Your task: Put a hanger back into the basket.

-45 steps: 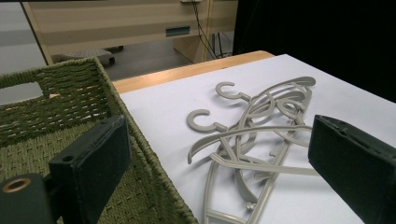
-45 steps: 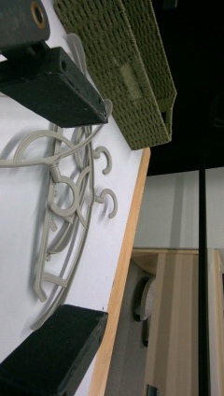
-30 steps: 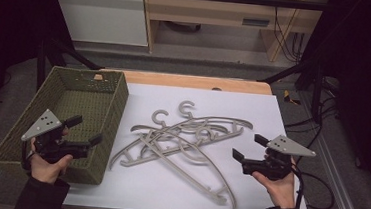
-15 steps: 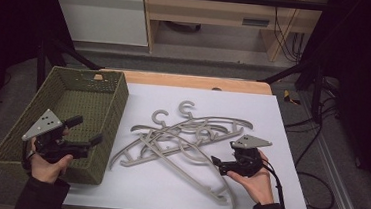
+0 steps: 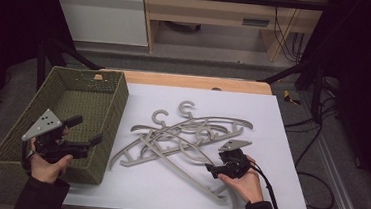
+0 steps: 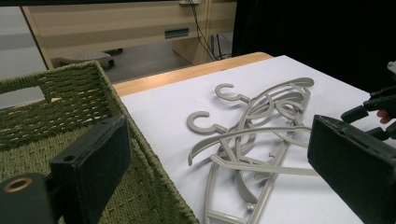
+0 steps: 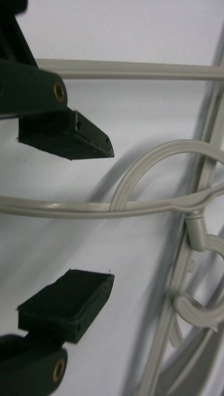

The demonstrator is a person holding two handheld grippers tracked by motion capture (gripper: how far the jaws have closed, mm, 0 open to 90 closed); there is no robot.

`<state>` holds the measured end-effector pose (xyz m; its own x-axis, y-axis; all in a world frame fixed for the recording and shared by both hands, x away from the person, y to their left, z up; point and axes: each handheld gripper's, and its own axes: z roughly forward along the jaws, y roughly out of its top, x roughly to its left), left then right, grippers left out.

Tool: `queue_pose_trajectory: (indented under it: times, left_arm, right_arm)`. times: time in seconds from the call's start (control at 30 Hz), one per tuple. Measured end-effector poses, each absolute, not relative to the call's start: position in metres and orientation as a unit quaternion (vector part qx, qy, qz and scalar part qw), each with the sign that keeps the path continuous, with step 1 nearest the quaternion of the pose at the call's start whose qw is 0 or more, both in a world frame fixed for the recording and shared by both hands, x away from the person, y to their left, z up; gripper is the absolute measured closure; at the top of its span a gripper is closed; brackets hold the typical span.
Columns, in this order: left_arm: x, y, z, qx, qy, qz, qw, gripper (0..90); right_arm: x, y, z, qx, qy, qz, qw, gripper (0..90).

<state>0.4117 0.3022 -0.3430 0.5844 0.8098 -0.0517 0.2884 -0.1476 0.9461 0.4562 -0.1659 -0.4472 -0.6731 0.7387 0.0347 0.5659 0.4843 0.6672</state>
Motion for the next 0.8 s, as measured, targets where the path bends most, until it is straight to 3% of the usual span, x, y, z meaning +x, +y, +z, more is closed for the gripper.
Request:
queue_pose_trajectory:
  times: [0.3, 0.53, 0.8]
  left_arm:
    - [0.412, 0.301, -0.343, 0.718, 0.382, 0.247, 0.527, 5.8]
    - [0.412, 0.301, -0.343, 0.718, 0.382, 0.246, 0.527, 5.9]
    - [0.411, 0.300, -0.343, 0.719, 0.380, 0.247, 0.527, 6.0]
  right_arm:
    - [0.458, -0.157, -0.457, 0.382, 0.866, 0.302, 0.111, 49.1]
    - [0.459, -0.156, -0.460, 0.398, 0.865, 0.289, 0.102, 68.4]
    - [0.461, -0.157, -0.463, 0.397, 0.868, 0.282, 0.099, 74.4]
